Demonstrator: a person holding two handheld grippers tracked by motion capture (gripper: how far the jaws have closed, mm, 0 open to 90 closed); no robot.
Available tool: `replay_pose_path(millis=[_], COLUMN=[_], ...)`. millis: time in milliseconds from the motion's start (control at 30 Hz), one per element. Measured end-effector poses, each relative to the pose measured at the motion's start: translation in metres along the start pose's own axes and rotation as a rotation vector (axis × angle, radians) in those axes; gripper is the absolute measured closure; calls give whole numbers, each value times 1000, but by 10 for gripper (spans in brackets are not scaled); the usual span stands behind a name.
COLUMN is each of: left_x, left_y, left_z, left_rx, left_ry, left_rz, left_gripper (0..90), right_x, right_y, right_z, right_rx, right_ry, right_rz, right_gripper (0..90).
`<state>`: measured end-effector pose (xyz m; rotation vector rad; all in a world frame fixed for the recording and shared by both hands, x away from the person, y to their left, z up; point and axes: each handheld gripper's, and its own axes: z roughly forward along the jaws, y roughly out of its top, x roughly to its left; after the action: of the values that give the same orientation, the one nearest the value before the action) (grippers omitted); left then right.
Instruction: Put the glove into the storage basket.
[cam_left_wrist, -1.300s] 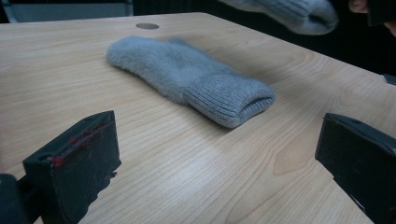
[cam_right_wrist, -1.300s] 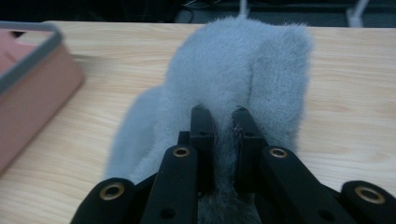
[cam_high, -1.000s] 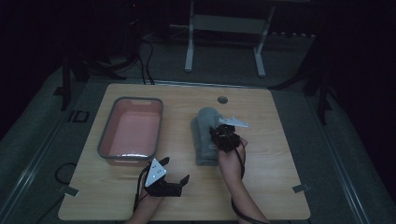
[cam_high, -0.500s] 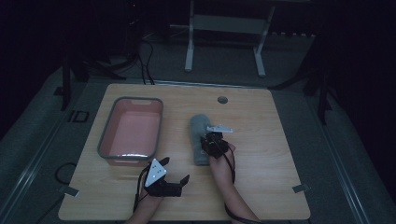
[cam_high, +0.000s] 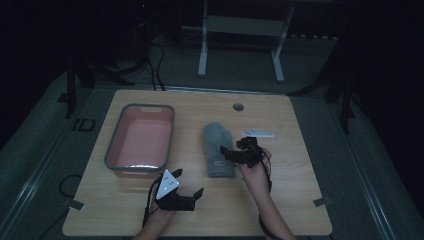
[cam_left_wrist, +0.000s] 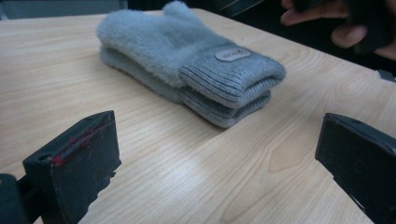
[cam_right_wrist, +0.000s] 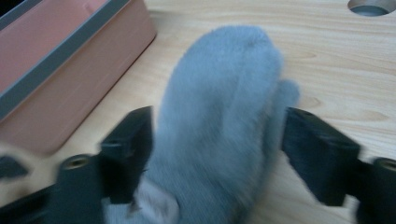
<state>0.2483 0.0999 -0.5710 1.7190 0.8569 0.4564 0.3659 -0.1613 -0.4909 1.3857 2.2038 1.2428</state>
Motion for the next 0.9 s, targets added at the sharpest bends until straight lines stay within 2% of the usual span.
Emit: replay_pose_path(millis=[33,100,133,167,200,233,267,300,333,367,400,433,500,567,600,667,733,800,900], left_x=[-2,-7,-10,-12,-14,-14,-12,-11,-10,-8,-6,-4,-2,3,7,12,18,27,40], left_y=[2,10,16,23,31,39,47,54,62,70,77,84,98,108,112,116,117,115,110], left_z=[1,0,0,-1,0,2,3,4,6,9,12,14,23,35,42,55,68,83,98], left_rx=[18,22,19,12,20,34,24,9,18,42,48,52,99,156,188,238,264,305,324], left_ry=[-18,-49,-64,-69,-46,-39,-62,-66,-52,-50,-58,-62,-2,3,8,37,85,87,114], left_rz=[2,4,3,12,21,14,-8,-15,-10,-21,-48,-68,-67,-79,-96,-85,-81,-110,-175], left_gripper=[2,2,2,2,2,2,2,2,2,2,2,2,2,2,3,3,128,149,224], right_x=[-4,-10,-13,-16,-18,-21,-24,-27,-29,-31,-32,-33,-31,-30,-30,-29,-30,-33,-36], right_y=[0,2,3,4,5,6,8,9,11,12,13,14,16,20,22,25,25,24,20], right_z=[-4,-12,-15,-17,-20,-21,-21,-21,-22,-22,-21,-21,-19,-15,-13,-7,1,9,22], right_rx=[8,-4,-10,-20,-35,-39,-20,-2,3,7,22,8,-9,4,11,43,86,109,148], right_ry=[7,10,15,0,-5,0,18,29,27,35,44,51,12,45,39,21,12,21,43], right_rz=[-20,-49,-83,-122,-141,-143,-133,-116,-92,-73,-62,-71,-94,-86,-85,-105,-95,-83,-50], right_gripper=[152,141,138,142,142,145,148,168,192,185,138,112,116,136,173,269,372,406,450])
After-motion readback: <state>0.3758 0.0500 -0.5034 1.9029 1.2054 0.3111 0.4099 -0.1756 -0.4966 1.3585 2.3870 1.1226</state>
